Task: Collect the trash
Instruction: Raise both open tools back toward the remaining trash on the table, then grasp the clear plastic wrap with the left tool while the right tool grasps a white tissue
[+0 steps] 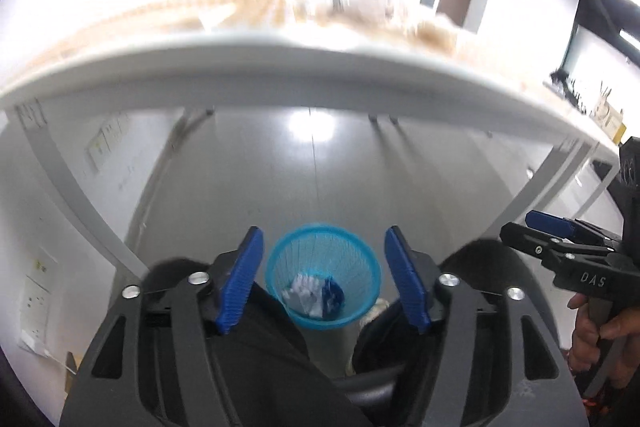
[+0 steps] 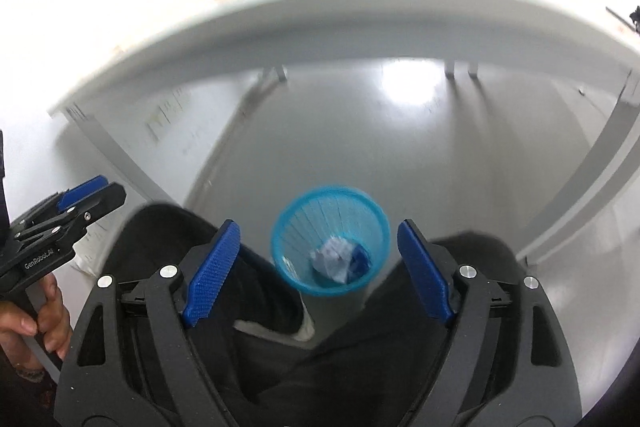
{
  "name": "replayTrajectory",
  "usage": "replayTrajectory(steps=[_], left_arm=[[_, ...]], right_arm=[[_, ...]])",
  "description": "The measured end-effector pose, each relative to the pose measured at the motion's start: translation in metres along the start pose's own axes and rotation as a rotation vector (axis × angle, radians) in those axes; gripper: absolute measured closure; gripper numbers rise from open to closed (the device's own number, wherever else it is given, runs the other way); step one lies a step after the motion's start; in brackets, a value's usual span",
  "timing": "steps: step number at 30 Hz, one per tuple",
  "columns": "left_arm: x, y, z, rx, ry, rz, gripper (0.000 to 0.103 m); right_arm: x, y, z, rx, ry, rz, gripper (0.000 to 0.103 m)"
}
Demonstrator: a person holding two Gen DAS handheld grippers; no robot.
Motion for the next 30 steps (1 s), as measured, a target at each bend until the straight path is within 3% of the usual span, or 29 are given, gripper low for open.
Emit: replayTrajectory(steps=[10, 30], left_arm=[[0.015, -0.037, 0.094, 0.206, 0.013, -0.026, 0.03], [0.008, 0.014, 0.147, 0.185, 0.021, -0.027, 0.03]], right_arm=[[0.007, -0.043, 0.078, 0.16, -0.006, -0.029, 0.022], [0.003, 0.008, 0.151, 0.174, -0.025, -0.016, 0.022]])
Point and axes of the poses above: each gripper's, at about its wrist camera, not at the fingertips, and y roughly the way its jaws point, x to its right, z to its top, the point moved 6 cm from there along y, roughly the way its jaws point, and after that the axes turned 5 degrees about x, right-handed, at the moved point
